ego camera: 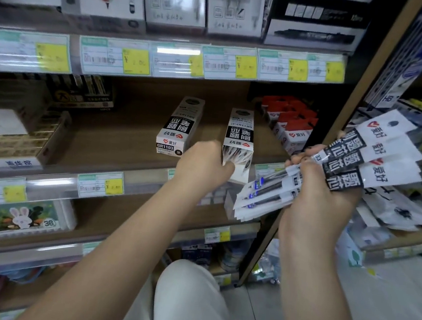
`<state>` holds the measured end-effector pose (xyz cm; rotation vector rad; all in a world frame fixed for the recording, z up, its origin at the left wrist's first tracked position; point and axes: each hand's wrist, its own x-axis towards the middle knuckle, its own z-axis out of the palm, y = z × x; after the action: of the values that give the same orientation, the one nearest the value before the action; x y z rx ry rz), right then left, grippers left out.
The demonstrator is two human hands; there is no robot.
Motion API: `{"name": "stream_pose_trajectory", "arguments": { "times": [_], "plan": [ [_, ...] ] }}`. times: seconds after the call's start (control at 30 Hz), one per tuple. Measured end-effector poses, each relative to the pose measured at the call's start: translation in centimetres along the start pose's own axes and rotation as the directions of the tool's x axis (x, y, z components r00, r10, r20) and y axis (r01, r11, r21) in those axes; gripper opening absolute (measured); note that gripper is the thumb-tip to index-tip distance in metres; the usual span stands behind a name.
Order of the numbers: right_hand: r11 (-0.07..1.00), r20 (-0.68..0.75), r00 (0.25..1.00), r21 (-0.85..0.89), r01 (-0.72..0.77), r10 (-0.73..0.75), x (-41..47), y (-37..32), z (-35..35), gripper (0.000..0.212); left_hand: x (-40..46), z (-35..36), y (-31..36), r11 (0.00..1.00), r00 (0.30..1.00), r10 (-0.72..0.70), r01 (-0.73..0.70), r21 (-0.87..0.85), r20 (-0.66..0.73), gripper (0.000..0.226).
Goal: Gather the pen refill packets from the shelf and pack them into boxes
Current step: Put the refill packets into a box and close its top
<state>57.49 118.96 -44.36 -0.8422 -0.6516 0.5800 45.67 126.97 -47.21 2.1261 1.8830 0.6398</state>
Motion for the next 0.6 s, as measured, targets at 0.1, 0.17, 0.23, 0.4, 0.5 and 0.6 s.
{"name": "stream_pose_trajectory", "arguments": {
  "times": [0.1,0.17,0.23,0.4,0.5,0.6],
  "plan": [
    [1.000,-0.006,1.000,-0.027,0.006,-0.006,0.1,0.1,-0.2,0.024,0.5,0.2,-0.2,1.000,1.000,-0.025,0.025,-0.017,-0.019,0.029],
    [0.997,-0.010,1.000,-0.078,0.014,-0.015,0.1,0.2,-0.4,0.018,0.5,0.1,-0.4,0.999,0.998,-0.033,0.031,-0.033,-0.061,0.031],
    [0.991,-0.010,1.000,-0.130,0.017,-0.018,0.0,0.3,-0.5,0.017,0.1,-0.4,-0.6,0.998,0.986,0.003,-0.013,-0.061,-0.166,0.029],
    [0.977,-0.012,1.000,-0.211,0.025,-0.028,-0.3,0.8,-0.6,0.025,-2.3,-3.4,-0.3,0.975,0.904,0.088,-0.165,-0.151,-0.419,0.030],
    [0.973,-0.013,0.999,-0.227,0.029,-0.033,-0.5,1.3,-0.4,0.023,-4.6,-5.8,0.3,0.959,0.873,0.103,-0.214,-0.185,-0.477,0.035],
    [0.964,0.001,0.999,-0.264,0.043,-0.044,-0.6,1.8,-0.2,0.029,-7.2,-8.5,0.8,0.937,0.838,0.157,-0.293,-0.188,-0.523,0.037]
  ]
}}
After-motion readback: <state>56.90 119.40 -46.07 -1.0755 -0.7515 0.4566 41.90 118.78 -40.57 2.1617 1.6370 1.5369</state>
